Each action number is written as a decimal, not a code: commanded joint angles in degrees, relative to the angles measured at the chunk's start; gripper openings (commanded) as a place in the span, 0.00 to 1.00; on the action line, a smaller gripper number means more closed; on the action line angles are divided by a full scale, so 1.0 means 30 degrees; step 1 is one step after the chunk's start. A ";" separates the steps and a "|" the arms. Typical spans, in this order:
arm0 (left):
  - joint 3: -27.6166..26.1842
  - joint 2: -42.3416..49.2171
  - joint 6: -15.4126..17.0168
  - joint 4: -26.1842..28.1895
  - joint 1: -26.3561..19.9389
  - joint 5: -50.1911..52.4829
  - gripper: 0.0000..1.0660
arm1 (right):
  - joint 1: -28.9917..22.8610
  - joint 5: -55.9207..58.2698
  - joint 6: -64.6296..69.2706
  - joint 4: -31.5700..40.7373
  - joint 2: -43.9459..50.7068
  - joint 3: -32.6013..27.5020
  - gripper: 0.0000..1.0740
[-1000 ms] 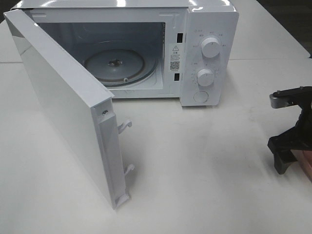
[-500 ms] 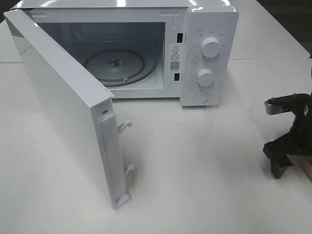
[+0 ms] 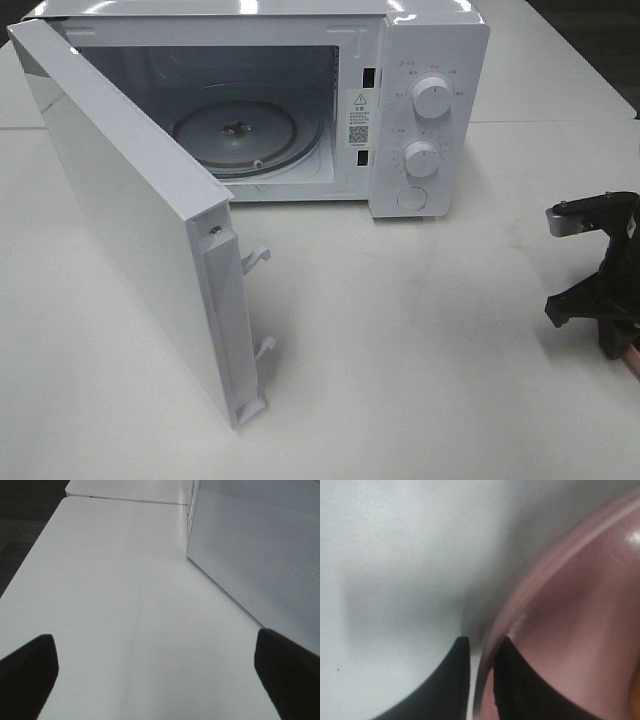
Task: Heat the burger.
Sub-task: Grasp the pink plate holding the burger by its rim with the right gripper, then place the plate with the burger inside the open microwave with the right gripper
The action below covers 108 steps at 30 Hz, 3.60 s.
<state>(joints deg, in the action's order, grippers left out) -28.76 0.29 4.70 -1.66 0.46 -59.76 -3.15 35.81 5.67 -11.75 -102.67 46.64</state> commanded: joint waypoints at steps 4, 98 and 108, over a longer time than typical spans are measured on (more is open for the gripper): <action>0.0038 0.0420 0.0019 -0.0057 -0.0019 0.0153 0.94 | 0.0057 -0.0153 0.0057 -0.0115 -0.0057 -0.0630 0.00; 0.0038 0.0420 0.0019 -0.0057 -0.0019 0.0153 0.94 | -1.0523 0.9148 0.5901 -0.6532 0.8995 -0.2960 0.00; 0.0038 0.0420 0.0019 -0.0057 -0.0019 0.0153 0.94 | -1.2490 0.9645 0.5309 -0.6532 1.0084 -0.3743 0.00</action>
<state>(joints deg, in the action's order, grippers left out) -28.76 0.29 4.70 -1.66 0.46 -59.76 -40.39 62.57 22.12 -28.19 -72.99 35.70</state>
